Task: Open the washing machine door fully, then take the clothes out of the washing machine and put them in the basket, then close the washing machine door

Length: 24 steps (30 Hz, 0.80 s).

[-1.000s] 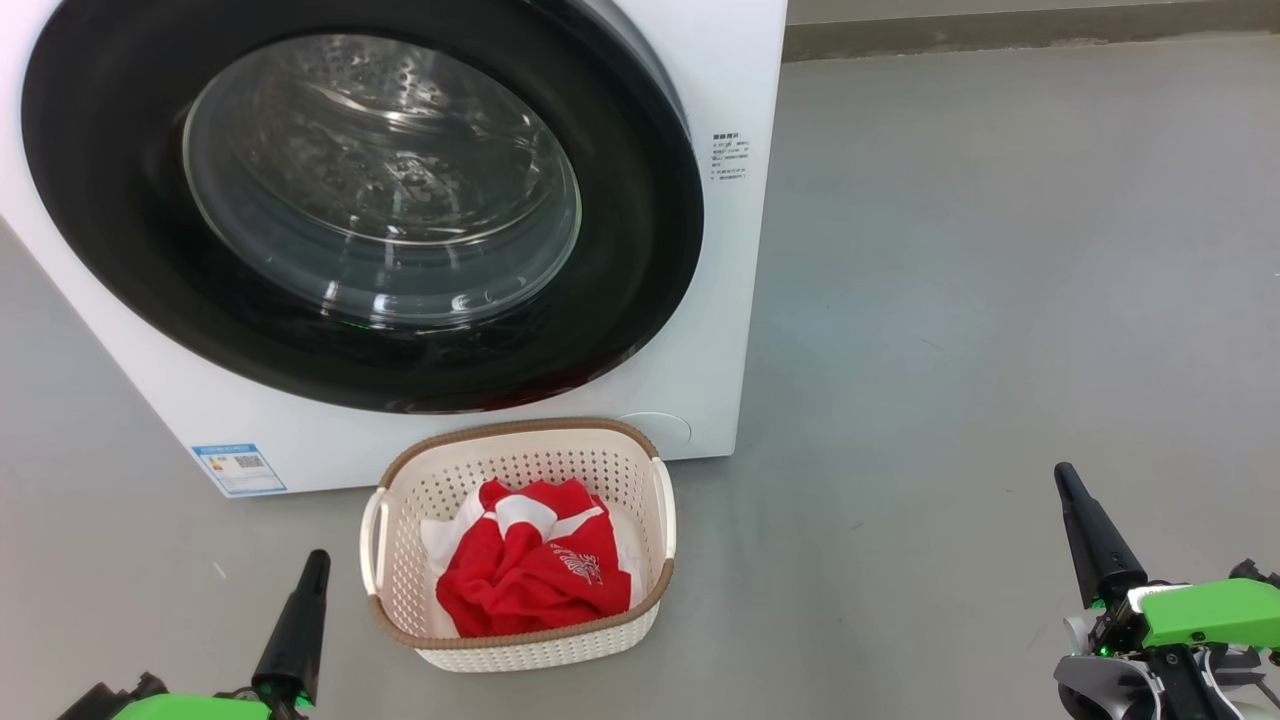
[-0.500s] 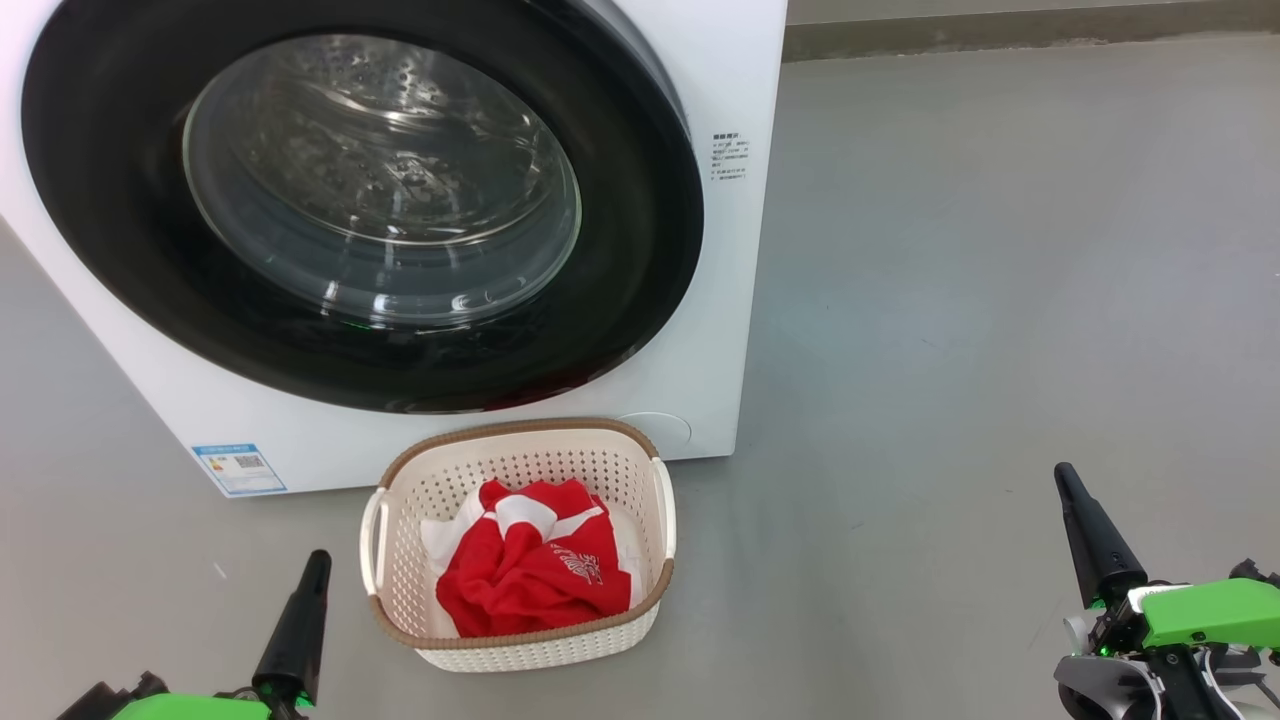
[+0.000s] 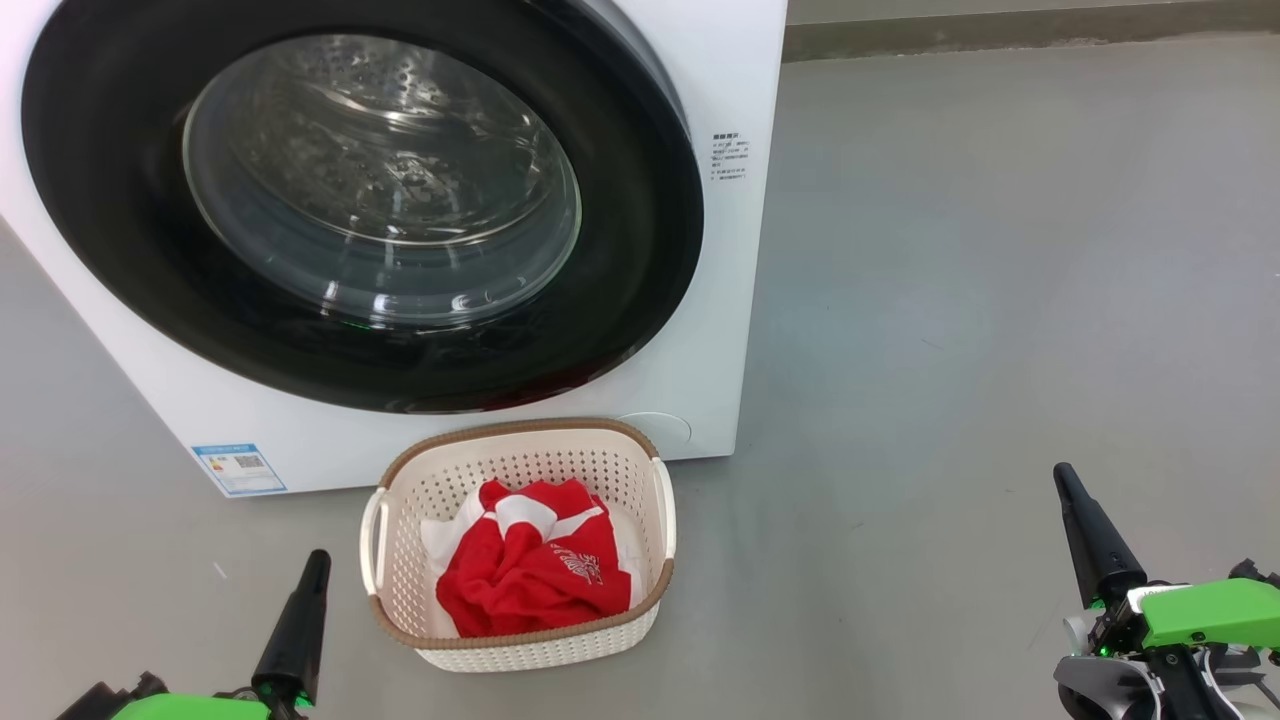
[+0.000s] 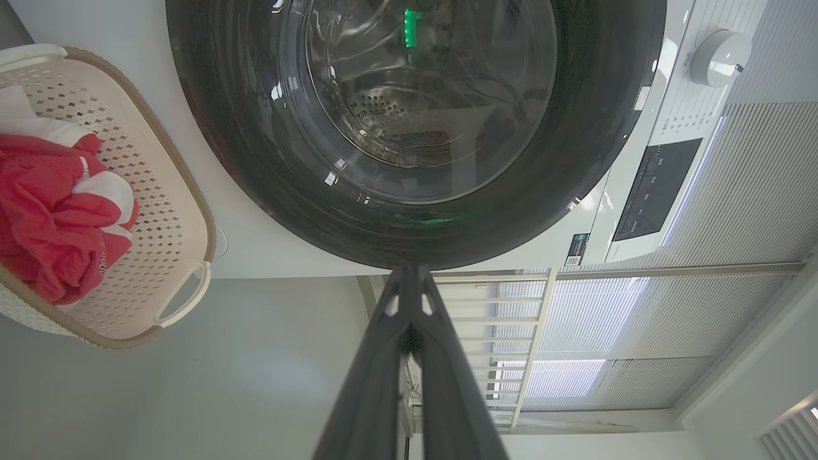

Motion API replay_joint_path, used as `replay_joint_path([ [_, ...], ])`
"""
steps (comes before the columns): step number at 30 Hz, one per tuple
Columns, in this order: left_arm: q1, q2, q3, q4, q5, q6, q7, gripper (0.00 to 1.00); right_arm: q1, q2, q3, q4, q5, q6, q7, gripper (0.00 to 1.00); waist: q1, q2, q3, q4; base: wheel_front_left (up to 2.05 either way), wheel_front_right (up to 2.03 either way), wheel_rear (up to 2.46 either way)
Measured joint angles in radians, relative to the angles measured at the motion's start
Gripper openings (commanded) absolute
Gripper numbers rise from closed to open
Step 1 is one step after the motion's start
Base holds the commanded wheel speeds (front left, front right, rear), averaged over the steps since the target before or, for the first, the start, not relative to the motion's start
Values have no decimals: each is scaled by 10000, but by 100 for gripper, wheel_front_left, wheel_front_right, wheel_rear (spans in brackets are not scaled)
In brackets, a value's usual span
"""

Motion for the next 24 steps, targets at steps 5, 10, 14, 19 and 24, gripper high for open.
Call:
replay_joint_path([
  [5, 0, -2, 4, 0, 0, 0, 0, 0, -1, 8, -6, 0, -2, 0, 2, 0, 0, 1, 0, 0, 0, 0, 0],
  [10, 0, -10, 8, 0, 0, 0, 0, 0, -1, 13, -12, 0, -4, 0, 2, 0, 0, 1, 0, 0, 0, 0, 0],
  [14, 0, -17, 10, 0, 0, 0, 0, 0, -1, 17, -17, 2, -17, 0, 2, 0, 0, 0, 0, 0, 0, 0, 0],
  [19, 0, -19, 13, 0, 0, 0, 0, 0, -1, 21, -19, 2, -17, 0, 4, 0, 0, 0, 0, 0, 0, 0, 0],
  [24, 0, -23, 17, 0, 2, 0, 2, 0, -1, 25, -25, 2, -19, 0, 4, 0, -1, 0, 0, 0, 0, 0, 0],
])
